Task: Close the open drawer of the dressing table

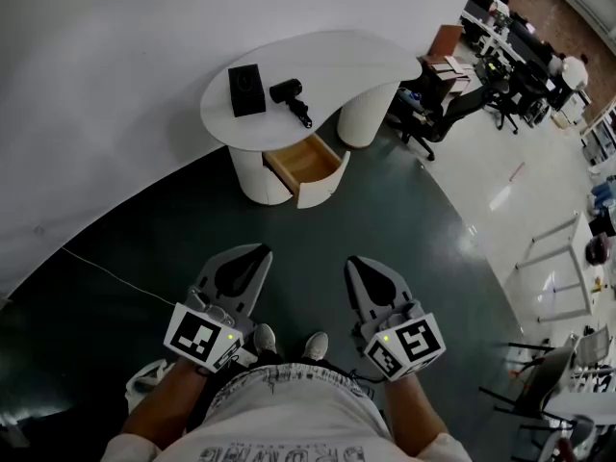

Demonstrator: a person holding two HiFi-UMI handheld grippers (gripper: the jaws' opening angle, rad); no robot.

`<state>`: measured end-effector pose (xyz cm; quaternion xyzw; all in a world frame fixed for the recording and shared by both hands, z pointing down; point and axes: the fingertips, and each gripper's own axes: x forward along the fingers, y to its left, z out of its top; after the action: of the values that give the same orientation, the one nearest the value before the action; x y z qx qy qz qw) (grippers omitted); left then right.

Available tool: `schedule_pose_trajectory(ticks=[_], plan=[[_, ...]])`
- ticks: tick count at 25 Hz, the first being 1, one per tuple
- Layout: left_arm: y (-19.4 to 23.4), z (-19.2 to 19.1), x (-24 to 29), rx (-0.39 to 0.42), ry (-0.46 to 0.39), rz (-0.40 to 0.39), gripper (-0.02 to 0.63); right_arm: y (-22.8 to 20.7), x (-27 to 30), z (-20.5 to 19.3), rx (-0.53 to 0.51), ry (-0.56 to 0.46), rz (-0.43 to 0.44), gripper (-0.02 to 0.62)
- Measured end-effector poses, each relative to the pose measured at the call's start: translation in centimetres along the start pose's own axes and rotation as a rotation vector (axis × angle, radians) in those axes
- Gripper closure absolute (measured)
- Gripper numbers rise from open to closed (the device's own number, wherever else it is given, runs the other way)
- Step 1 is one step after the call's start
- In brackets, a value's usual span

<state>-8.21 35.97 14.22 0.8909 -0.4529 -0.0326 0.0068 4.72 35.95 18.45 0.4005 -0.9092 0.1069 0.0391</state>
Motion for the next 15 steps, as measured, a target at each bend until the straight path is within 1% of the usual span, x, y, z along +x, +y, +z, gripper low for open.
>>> schedule_pose_trajectory(ticks=[15], plan=[[-0.21, -0.25, 0.41, 0.000, 0.010, -0.007, 0.572, -0.59, 0.12, -0.15, -0.002, 0.007, -0.019, 0.586]])
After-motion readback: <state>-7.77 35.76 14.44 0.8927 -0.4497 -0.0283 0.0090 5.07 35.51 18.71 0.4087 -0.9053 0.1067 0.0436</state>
